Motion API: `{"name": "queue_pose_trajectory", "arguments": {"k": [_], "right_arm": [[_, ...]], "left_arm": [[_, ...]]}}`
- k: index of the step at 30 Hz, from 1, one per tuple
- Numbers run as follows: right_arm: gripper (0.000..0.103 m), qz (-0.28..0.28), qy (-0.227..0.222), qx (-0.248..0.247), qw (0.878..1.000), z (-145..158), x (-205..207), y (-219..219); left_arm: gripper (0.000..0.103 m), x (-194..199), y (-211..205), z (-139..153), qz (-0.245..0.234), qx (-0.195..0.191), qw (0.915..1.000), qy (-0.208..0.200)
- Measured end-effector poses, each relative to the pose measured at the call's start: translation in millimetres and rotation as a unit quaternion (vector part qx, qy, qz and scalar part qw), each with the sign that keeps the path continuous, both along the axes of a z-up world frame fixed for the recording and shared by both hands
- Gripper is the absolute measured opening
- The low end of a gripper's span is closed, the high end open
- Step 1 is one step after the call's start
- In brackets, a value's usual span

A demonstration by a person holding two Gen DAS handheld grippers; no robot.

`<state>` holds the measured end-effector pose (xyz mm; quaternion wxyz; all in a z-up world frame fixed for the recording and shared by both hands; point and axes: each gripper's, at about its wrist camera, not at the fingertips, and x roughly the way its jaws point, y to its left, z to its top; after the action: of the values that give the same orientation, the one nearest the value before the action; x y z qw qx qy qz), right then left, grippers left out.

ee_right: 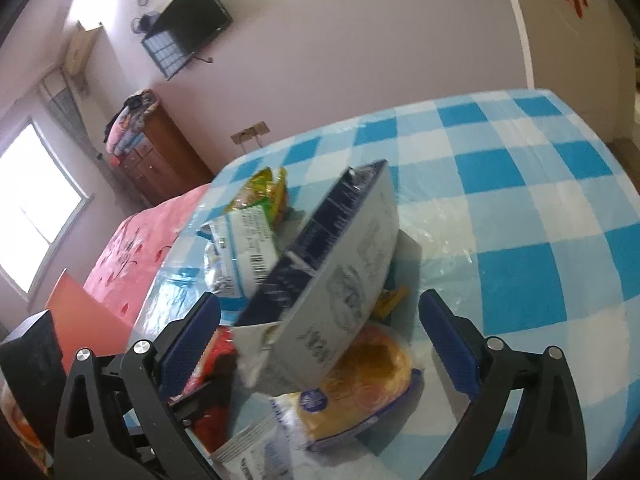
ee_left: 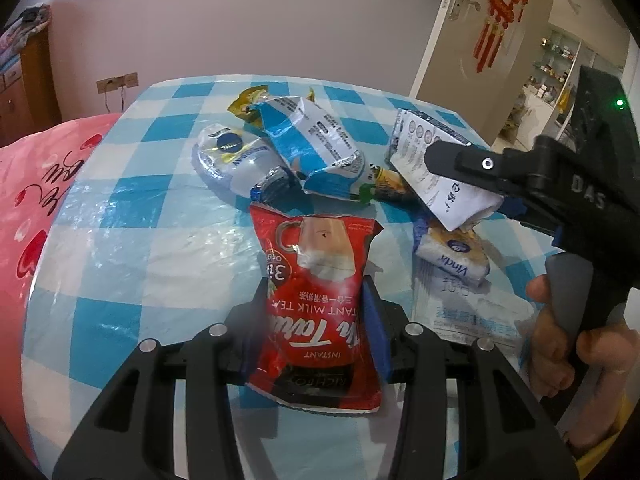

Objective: Collect trash
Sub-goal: 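Grasp the red milk-tea sachet with the left tool while the right tool grasps the white carton, then carry the red sachet and white carton to the orange bucket and release both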

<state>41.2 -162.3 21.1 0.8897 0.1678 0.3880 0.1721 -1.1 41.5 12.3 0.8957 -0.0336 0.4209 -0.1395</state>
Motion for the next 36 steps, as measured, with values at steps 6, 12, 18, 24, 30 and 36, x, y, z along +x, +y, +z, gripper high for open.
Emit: {"name": "queue_pose_trajectory", "arguments": {"k": [6,12,18,24,30,36], "right_arm": [[0.064,-0.006,0.026,0.027,0.999,-11,4,-11],[0.039,-0.02,0.028,0.016,0.999,-14,1,-19],[0.029,-0.021,0.022,0.031,0.999,-17,-7,-29],[0.028,-0.012,0.013,0.054,0.998,-14,-17,-34],[0.028,-0.01,0.005,0.073,0.997,-6,-31,-41],[0.028,-0.011,0.003,0.086,0.996,4,-48,-47]], "left_arm": [[0.045,-1,2,0,0.005,-0.005,1.0,0.0],[0.045,-5,6,-1,0.017,-0.013,0.9998,0.0],[0.045,-9,13,0,0.026,-0.026,0.9993,0.001],[0.045,-14,26,3,0.037,-0.041,0.9985,0.0],[0.045,-22,39,8,0.043,-0.05,0.9978,-0.008],[0.041,-33,49,17,0.046,-0.061,0.9968,-0.021]]}}
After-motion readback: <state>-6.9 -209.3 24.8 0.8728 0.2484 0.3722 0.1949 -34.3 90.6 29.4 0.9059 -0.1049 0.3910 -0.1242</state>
